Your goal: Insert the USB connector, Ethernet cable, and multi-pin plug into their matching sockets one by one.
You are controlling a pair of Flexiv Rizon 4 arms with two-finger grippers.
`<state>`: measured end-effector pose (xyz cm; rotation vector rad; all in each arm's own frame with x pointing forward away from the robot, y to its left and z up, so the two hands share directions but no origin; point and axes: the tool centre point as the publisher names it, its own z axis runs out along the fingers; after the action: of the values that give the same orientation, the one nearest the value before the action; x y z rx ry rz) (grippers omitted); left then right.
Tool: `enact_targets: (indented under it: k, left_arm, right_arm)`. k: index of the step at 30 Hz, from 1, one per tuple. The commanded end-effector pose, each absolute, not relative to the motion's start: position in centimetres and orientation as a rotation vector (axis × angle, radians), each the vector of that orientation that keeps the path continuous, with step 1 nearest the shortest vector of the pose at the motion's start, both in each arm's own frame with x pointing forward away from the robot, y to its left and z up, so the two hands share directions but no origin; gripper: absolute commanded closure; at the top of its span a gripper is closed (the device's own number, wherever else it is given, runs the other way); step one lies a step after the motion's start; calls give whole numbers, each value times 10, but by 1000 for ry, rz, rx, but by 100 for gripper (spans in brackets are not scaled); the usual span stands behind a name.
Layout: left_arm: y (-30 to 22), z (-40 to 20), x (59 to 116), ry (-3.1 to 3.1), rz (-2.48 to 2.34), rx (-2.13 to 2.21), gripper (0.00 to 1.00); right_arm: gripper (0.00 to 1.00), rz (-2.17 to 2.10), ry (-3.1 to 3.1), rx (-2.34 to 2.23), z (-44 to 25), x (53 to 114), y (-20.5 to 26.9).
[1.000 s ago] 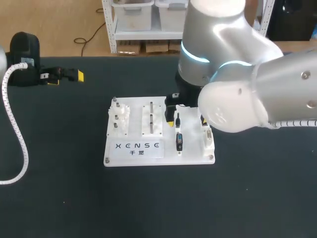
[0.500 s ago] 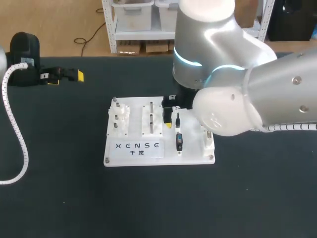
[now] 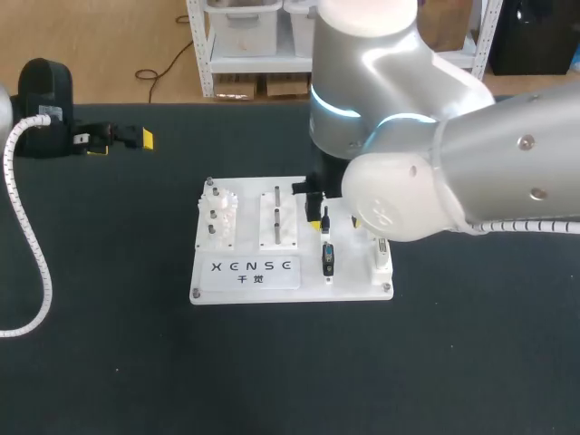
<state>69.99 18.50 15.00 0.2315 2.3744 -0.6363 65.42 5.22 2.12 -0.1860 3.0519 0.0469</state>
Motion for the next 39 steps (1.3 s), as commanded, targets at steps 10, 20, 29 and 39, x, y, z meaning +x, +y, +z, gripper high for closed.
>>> enact_targets:
  k: [10, 20, 29, 39]
  left_arm:
    - [185, 150, 700, 2374, -636, 231, 0]
    - [185, 150, 700, 2374, -636, 231, 0]
    - [185, 150, 700, 2374, -636, 231, 0]
    - [185, 150, 700, 2374, -636, 231, 0]
  right_arm:
    - [62, 41, 3053, -182, 18, 658, 58]
    - [57, 37, 3061, -194, 15, 658, 63]
    - [59, 28, 3064, -173, 14, 660, 62]
    - [60, 30, 3062, -161, 14, 664, 63]
